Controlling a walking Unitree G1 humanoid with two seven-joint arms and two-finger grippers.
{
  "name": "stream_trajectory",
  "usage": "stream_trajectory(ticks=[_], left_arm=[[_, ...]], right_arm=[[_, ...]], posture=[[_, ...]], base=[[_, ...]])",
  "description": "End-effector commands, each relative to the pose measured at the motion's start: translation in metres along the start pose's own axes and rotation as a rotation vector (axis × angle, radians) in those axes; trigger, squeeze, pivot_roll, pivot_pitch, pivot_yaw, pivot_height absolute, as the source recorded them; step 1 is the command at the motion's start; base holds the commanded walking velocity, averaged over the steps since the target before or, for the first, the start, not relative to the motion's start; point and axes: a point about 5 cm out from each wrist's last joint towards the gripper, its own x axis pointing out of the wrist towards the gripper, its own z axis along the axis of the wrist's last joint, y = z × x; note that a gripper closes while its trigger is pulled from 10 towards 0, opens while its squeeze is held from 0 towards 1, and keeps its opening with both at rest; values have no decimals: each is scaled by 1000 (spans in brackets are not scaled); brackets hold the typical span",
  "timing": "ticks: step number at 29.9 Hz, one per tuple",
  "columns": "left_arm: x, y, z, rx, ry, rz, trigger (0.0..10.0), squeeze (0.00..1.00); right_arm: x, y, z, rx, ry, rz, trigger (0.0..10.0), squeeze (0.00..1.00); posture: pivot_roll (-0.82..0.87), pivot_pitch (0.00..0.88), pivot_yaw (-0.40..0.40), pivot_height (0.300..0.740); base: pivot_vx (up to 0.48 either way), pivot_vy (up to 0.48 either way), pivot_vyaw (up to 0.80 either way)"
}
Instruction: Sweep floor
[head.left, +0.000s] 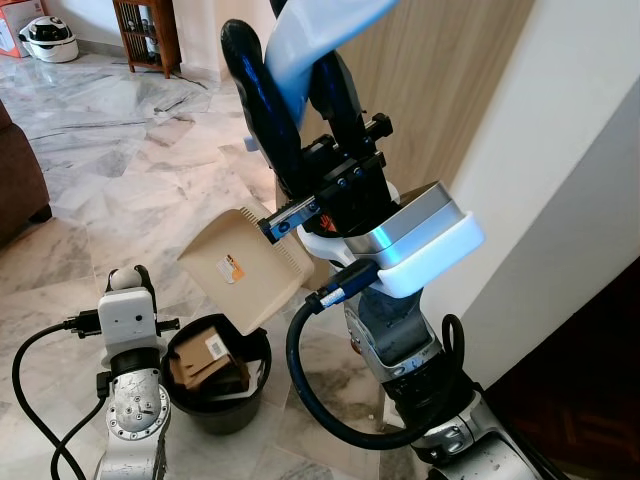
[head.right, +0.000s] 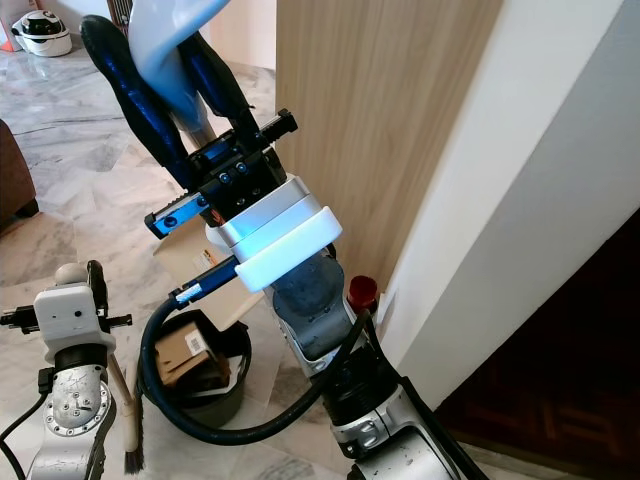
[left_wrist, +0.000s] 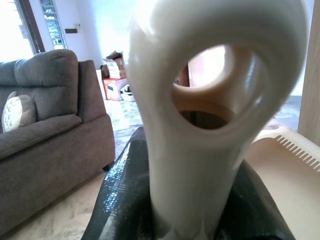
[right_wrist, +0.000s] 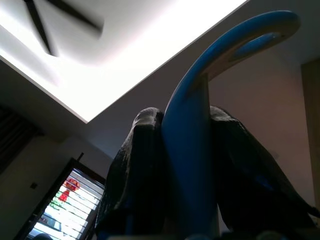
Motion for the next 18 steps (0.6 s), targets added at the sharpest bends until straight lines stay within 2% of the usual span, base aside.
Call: stream_trajectory(ticks=[1,3,4,5,6,8,10,11,13,15,18], left_arm=[[7,-5,15,-13,-88,-16,10000,0],[7,-4,13,-13,-85,-16,10000,0],[7,-5,14,-13,-86,-16,10000,0],[7,-5,14,-13,-86,-16,10000,0],[7,-5,14,-14,-87,-16,10000,0],[7,-5,14,-15,-87,-17,10000,0],[6,-6,15,-17,-87,-16,10000,0],[6,-6,15,-17,-87,-16,10000,0],[6,-6,15,-17,-86,-17,10000,0],[6,-6,15,-19,-86,-16,10000,0],[6,-7,15,-22,-87,-17,10000,0]], right_arm=[[4,-1,6,-10,-40,-19,10000,0],[2,-1,2,-17,-14,-25,10000,0],[-4,-5,-11,-39,72,-52,10000,0],[-4,-5,-11,-39,72,-52,10000,0],[-13,-9,-23,-58,160,-72,10000,0],[-17,-11,-28,-67,191,-76,10000,0],[-36,-25,-49,-127,349,-114,10000,0],[-36,-25,-49,-127,349,-114,10000,0],[-49,-36,-62,-128,458,-163,10000,0],[-71,-53,-75,-91,593,-275,10000,0],[-90,-73,-80,-75,675,-410,10000,0]], posture=[[270,0,-65,740],[270,0,-65,740],[270,0,-66,740],[270,0,-66,740],[271,0,-68,740],[271,0,-68,740],[270,0,-68,740],[270,0,-68,740],[268,0,-70,740],[267,0,-71,740],[264,0,-72,740]], base=[[0,0,0],[0,0,0],[0,0,0],[0,0,0],[0,0,0],[0,0,0],[0,0,0],[0,0,0],[0,0,0],[0,0,0],[0,0,0]])
